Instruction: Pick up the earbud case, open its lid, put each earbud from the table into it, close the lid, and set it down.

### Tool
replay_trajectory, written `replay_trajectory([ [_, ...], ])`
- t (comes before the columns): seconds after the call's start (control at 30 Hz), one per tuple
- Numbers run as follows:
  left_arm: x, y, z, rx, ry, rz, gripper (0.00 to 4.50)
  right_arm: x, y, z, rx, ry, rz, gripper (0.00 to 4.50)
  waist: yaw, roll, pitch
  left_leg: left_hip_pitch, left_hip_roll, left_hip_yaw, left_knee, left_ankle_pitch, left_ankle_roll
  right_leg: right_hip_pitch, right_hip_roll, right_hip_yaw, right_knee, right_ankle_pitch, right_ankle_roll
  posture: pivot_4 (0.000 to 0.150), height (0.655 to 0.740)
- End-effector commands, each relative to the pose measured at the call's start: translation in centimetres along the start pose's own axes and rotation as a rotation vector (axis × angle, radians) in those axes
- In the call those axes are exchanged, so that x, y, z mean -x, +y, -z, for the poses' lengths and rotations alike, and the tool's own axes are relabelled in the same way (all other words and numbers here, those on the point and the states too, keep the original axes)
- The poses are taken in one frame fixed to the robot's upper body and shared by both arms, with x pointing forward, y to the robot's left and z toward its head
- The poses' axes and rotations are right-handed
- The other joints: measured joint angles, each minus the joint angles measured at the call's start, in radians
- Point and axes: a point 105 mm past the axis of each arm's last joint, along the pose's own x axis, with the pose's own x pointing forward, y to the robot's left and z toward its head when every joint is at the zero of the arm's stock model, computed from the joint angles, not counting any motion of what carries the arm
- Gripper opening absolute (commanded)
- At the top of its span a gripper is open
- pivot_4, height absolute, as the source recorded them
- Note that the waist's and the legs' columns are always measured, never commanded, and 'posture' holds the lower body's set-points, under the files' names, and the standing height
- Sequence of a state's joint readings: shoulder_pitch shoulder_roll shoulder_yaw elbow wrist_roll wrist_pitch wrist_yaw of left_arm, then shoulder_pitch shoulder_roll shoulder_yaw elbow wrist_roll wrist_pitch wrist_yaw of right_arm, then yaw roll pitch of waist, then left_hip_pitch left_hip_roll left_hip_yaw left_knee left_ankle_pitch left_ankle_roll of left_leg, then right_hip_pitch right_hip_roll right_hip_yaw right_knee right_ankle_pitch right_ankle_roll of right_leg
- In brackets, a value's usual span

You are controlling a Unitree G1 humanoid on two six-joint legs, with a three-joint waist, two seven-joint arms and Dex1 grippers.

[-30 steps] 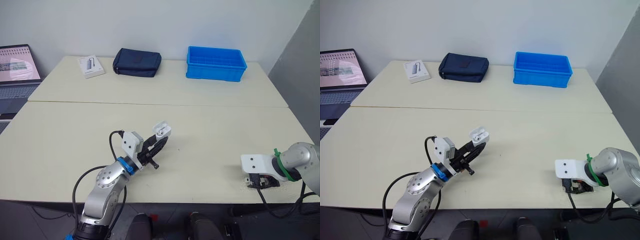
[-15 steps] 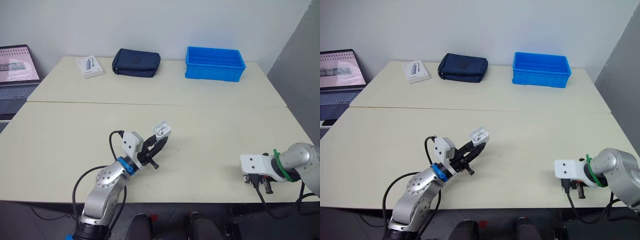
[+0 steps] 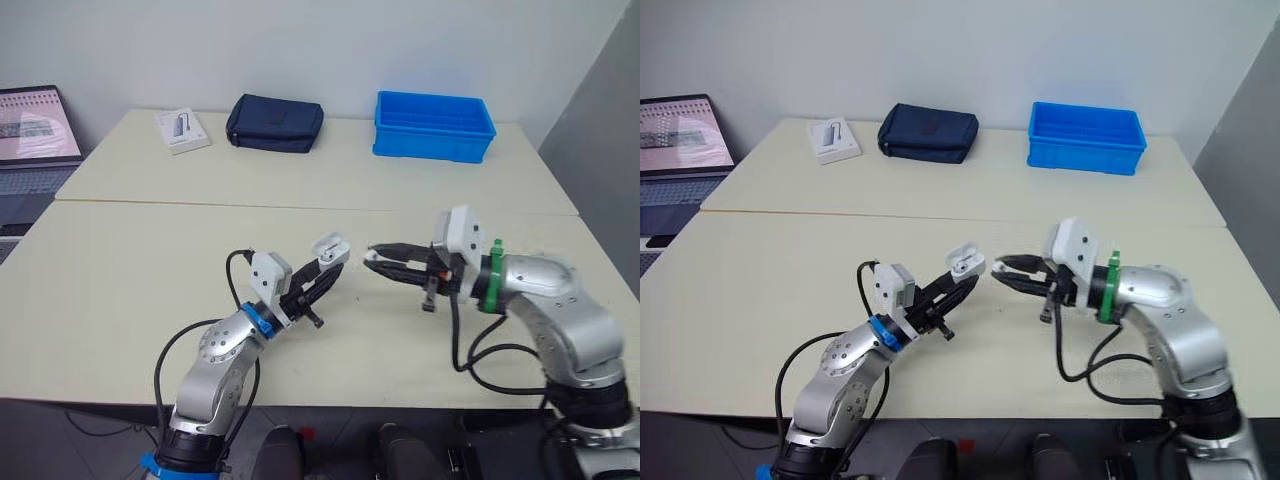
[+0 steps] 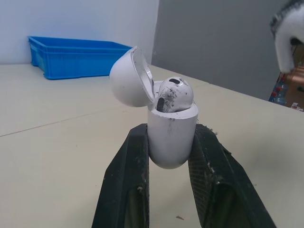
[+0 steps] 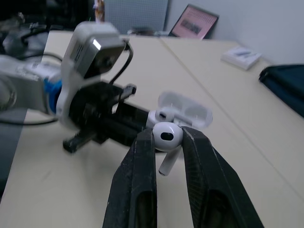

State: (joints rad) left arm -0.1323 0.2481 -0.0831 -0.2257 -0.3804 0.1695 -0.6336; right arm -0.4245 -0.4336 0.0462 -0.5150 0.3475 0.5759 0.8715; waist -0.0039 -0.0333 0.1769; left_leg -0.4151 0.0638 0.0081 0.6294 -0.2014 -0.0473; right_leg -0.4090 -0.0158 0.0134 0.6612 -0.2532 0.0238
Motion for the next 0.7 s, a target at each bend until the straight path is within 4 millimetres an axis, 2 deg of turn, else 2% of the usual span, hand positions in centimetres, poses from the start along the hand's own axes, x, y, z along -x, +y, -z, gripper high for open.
replay_trajectory([
  [0.03, -0.4, -0.4, -1.1, -0.019, -0.047, 0.031, 0.74, -1.5, 0.0, -1.0, 0.038, -0.111, 0.087, 0.41, 0.000, 0.000, 0.000, 0.000, 0.000, 0.000, 0.000, 0.000, 0.000, 0.000, 0.000, 0.000, 0.000, 0.000, 0.000, 0.150, 0.7400],
  [0.17, -0.4, -0.5, -1.3, -0.021, -0.050, 0.043, 0.74, -2.7, 0.1, -0.3, 0.052, -0.138, 0.114, 0.41, 0.000, 0.000, 0.000, 0.000, 0.000, 0.001, 0.000, 0.000, 0.000, 0.000, 0.000, 0.000, 0.001, 0.000, 0.000, 0.150, 0.7400],
  [0.47, -0.5, -0.7, -1.4, -0.022, -0.052, 0.054, 0.74, -3.2, -0.9, 1.5, 0.083, -0.140, 0.179, 0.41, -0.001, 0.000, 0.000, 0.000, 0.000, 0.000, 0.000, 0.000, 0.000, 0.000, 0.000, 0.000, 0.001, 0.000, 0.000, 0.150, 0.7400],
  [0.7, -0.4, -0.7, -1.4, -0.024, -0.051, 0.060, 0.74, -3.5, -0.7, 2.2, 0.089, -0.124, 0.167, 0.41, 0.000, 0.000, 0.000, 0.000, 0.000, 0.000, 0.000, 0.000, 0.000, 0.000, 0.000, 0.000, 0.001, 0.000, 0.000, 0.150, 0.7400],
])
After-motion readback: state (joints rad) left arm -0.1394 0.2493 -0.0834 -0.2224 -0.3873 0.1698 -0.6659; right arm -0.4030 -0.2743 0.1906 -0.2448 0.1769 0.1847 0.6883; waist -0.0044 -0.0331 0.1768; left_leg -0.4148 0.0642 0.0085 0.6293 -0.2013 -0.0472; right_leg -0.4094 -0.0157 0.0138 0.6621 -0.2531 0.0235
